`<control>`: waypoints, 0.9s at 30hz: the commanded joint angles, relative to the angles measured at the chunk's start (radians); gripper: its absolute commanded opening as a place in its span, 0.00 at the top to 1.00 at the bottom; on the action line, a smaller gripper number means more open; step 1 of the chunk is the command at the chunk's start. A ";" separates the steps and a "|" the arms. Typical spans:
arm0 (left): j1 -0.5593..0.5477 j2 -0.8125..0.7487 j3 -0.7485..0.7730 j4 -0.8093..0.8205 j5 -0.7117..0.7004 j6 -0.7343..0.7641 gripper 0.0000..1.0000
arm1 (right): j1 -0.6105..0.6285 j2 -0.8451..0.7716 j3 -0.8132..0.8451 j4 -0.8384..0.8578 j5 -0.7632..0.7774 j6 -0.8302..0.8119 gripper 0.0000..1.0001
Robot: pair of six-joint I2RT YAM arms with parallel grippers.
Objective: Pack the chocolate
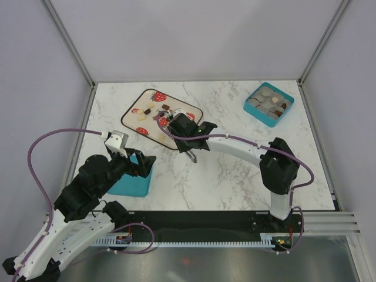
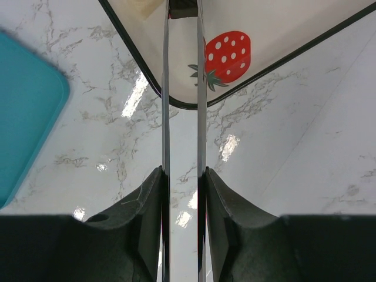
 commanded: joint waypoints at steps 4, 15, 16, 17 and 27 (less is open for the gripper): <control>-0.004 -0.002 -0.009 0.033 -0.002 0.042 0.00 | -0.064 -0.152 0.029 -0.040 0.059 -0.041 0.63; -0.003 -0.002 -0.007 0.033 0.001 0.042 0.00 | -0.416 -0.370 -0.061 -0.103 0.156 -0.087 0.62; -0.004 -0.004 -0.007 0.033 0.001 0.042 0.00 | -0.471 -0.374 -0.063 -0.112 0.173 -0.089 0.62; -0.003 0.001 -0.007 0.033 0.003 0.042 0.00 | -0.497 -0.377 -0.061 -0.116 0.177 -0.091 0.62; -0.004 0.001 -0.007 0.033 -0.002 0.042 0.00 | -0.759 -0.306 -0.052 -0.091 0.127 -0.089 0.61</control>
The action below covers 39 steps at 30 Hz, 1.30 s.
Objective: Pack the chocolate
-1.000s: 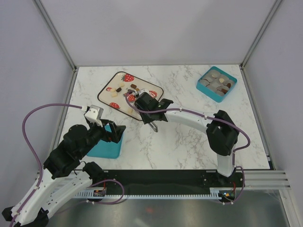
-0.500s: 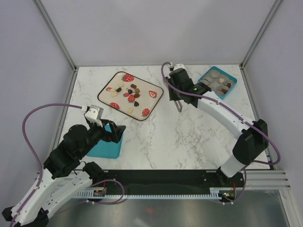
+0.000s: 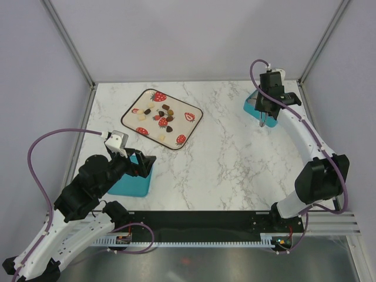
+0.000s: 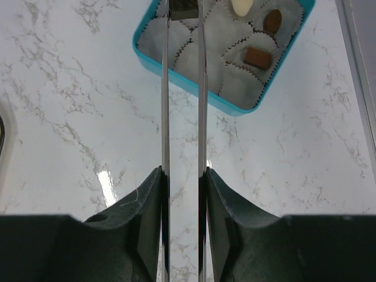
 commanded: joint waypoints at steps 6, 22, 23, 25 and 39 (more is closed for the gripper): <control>-0.003 0.007 -0.007 0.033 -0.002 0.040 0.00 | -0.138 0.123 0.032 0.045 -0.080 -0.022 0.60; -0.004 0.015 -0.009 0.033 -0.005 0.042 0.00 | -0.213 0.261 0.114 0.062 -0.192 -0.030 0.60; -0.004 0.016 -0.009 0.031 -0.005 0.042 0.00 | -0.212 0.264 0.114 0.062 -0.191 -0.030 0.60; -0.004 0.015 -0.009 0.033 -0.005 0.042 0.00 | -0.211 0.273 0.115 0.061 -0.182 -0.030 0.59; -0.004 0.016 -0.009 0.034 -0.003 0.042 0.00 | -0.211 0.307 0.115 0.061 -0.156 -0.039 0.56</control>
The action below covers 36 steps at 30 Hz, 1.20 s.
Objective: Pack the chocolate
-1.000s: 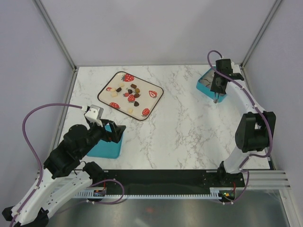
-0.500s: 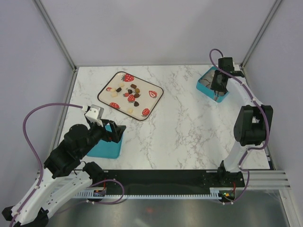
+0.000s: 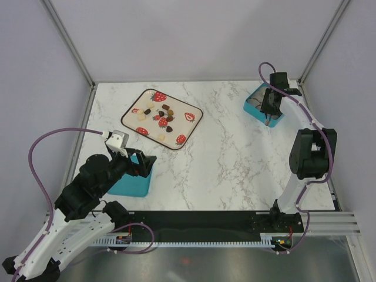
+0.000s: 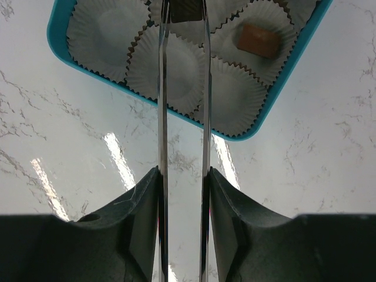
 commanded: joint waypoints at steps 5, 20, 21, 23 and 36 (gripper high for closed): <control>-0.004 0.009 -0.010 0.034 -0.005 0.041 0.00 | 0.000 0.020 0.053 0.026 0.029 -0.021 0.55; -0.004 0.012 -0.009 0.034 -0.005 0.041 0.00 | 0.000 -0.081 0.059 0.010 -0.005 -0.019 0.53; -0.004 0.010 -0.010 0.036 -0.005 0.041 0.00 | 0.000 -0.108 0.052 0.007 -0.016 -0.019 0.53; -0.004 0.010 -0.010 0.036 -0.005 0.041 0.00 | 0.007 -0.150 0.033 0.007 -0.023 -0.018 0.53; -0.003 0.009 -0.009 0.036 -0.016 0.043 0.00 | 0.336 -0.280 -0.082 0.055 -0.082 0.027 0.53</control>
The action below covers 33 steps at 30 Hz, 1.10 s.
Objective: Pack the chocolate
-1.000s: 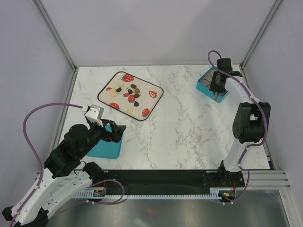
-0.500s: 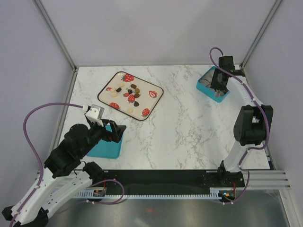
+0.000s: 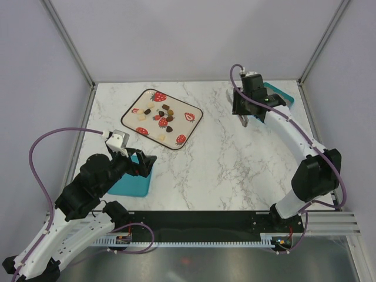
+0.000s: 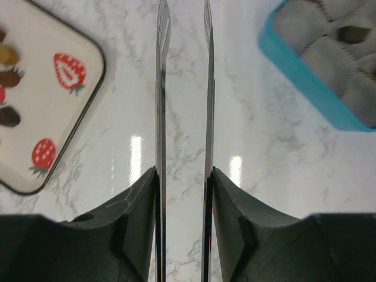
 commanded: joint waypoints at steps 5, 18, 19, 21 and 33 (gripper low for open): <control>-0.004 -0.004 -0.009 0.033 -0.020 0.043 0.00 | 0.230 -0.050 -0.114 0.157 -0.075 0.059 0.53; -0.004 -0.023 -0.007 0.032 -0.027 0.043 0.00 | 0.523 0.068 -0.111 0.255 -0.026 -0.006 0.50; -0.004 -0.023 -0.009 0.033 -0.026 0.043 0.00 | 0.533 0.079 -0.105 0.255 -0.024 -0.007 0.49; -0.004 -0.027 -0.009 0.033 -0.026 0.043 0.00 | 0.541 0.111 -0.086 0.256 -0.033 -0.024 0.49; -0.004 -0.028 -0.009 0.033 -0.026 0.043 0.00 | 0.563 0.257 -0.019 0.256 -0.046 -0.047 0.47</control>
